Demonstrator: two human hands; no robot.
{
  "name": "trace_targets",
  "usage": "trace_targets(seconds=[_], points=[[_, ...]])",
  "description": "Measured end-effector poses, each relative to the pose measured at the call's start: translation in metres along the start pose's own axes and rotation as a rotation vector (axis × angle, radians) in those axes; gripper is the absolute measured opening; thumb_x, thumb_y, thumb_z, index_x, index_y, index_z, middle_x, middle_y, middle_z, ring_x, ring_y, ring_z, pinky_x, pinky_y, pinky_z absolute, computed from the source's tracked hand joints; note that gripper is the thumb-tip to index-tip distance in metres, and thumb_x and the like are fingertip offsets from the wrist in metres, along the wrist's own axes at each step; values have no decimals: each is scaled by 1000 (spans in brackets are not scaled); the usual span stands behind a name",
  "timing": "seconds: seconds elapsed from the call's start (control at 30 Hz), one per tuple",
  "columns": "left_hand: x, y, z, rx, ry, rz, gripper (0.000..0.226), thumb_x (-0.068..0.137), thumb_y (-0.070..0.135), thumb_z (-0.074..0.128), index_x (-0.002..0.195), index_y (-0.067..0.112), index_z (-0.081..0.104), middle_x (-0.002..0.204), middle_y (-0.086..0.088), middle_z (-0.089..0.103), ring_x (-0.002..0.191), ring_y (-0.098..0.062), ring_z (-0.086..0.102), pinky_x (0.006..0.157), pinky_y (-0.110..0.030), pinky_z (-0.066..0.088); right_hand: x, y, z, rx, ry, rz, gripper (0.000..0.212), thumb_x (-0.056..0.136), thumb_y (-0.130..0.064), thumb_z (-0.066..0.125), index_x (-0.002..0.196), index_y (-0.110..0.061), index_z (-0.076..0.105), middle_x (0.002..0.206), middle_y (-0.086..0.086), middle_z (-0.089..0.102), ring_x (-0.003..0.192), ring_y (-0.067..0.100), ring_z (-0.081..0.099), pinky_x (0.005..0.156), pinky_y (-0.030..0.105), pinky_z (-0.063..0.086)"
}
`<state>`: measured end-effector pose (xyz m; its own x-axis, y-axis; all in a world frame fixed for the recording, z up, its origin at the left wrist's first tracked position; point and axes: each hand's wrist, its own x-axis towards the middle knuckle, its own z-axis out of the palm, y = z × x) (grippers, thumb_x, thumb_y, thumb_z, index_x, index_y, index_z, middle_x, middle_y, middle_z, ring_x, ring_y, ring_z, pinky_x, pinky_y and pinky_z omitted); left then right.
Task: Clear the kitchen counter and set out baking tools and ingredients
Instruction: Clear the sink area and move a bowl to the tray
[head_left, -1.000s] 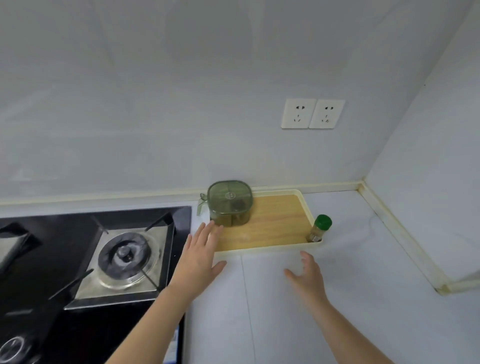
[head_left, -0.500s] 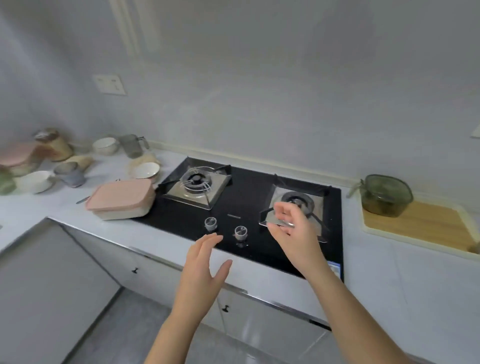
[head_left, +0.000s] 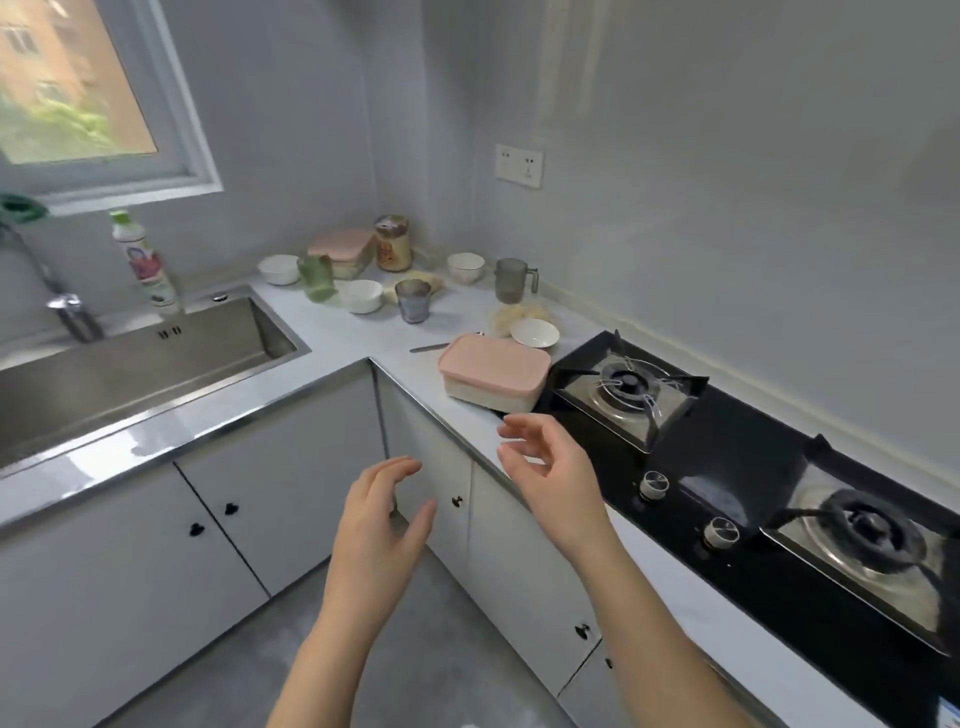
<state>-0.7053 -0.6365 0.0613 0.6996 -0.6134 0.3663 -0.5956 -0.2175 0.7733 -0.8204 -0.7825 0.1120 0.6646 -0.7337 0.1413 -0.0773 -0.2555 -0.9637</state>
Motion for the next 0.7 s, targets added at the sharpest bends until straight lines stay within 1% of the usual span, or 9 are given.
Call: trace_targets(seconds=[0.13, 0.23, 0.3, 0.37, 0.43, 0.53, 0.6, 0.63, 0.7], points=[[27, -33, -23, 48, 23, -21, 39, 83, 11, 70, 114, 30, 56, 118, 15, 55, 114, 3, 48, 95, 0, 26, 33, 3, 49, 60, -68, 18, 21, 91, -12, 62, 108, -24, 63, 101, -10, 68, 88, -3, 61, 78, 10, 47], [61, -59, -44, 86, 53, -27, 36, 84, 12, 70, 113, 28, 57, 117, 17, 55, 114, 10, 46, 96, -1, 27, 71, 6, 88, 84, -119, 18, 20, 91, -13, 62, 107, -24, 63, 101, -9, 69, 90, 0, 62, 81, 13, 48], [81, -77, -61, 106, 70, -43, 35, 85, 13, 69, 113, 29, 57, 118, 17, 55, 114, 9, 46, 97, -2, 28, 99, 5, 117, 101, -149, 22, 19, 91, -12, 62, 107, -22, 64, 101, -8, 69, 91, 2, 63, 81, 13, 49], [97, -96, -84, 119, 106, -84, 32, 86, 15, 68, 114, 28, 58, 119, 17, 56, 115, 4, 48, 96, -9, 33, 124, 0, 150, 112, -195, 11, 18, 92, -11, 61, 107, -20, 63, 101, -7, 68, 89, 0, 62, 79, 11, 48], [106, -114, -109, 127, 165, -117, 31, 86, 15, 67, 114, 26, 59, 119, 17, 57, 115, 2, 50, 95, -16, 37, 143, -8, 186, 109, -271, -15, 18, 92, -10, 61, 105, -21, 63, 100, -7, 68, 87, 0, 62, 78, 11, 48], [104, -147, -150, 125, 259, -164, 31, 86, 11, 67, 112, 26, 60, 115, 16, 59, 112, 4, 51, 90, -6, 36, 156, -16, 250, 99, -393, -20, 18, 91, -11, 62, 101, -27, 64, 99, -7, 69, 90, 6, 63, 80, 16, 49], [100, -172, -181, 116, 316, -198, 31, 86, 9, 67, 111, 26, 61, 114, 15, 60, 111, 4, 51, 89, -5, 36, 158, -23, 296, 89, -466, -37, 19, 91, -13, 62, 100, -30, 64, 99, -7, 70, 91, 7, 64, 80, 17, 49], [99, -185, -195, 116, 340, -209, 30, 87, 9, 67, 110, 27, 60, 113, 15, 61, 111, 4, 52, 89, -7, 38, 159, -26, 317, 83, -497, -42, 19, 91, -14, 62, 99, -31, 63, 100, -7, 70, 92, 7, 64, 81, 18, 50], [98, -212, -226, 128, 378, -208, 26, 87, 17, 64, 110, 28, 60, 112, 15, 61, 110, 4, 52, 92, -16, 41, 159, -36, 359, 76, -524, -59, 18, 92, -15, 61, 98, -32, 63, 100, -7, 70, 94, 9, 65, 82, 20, 52]])
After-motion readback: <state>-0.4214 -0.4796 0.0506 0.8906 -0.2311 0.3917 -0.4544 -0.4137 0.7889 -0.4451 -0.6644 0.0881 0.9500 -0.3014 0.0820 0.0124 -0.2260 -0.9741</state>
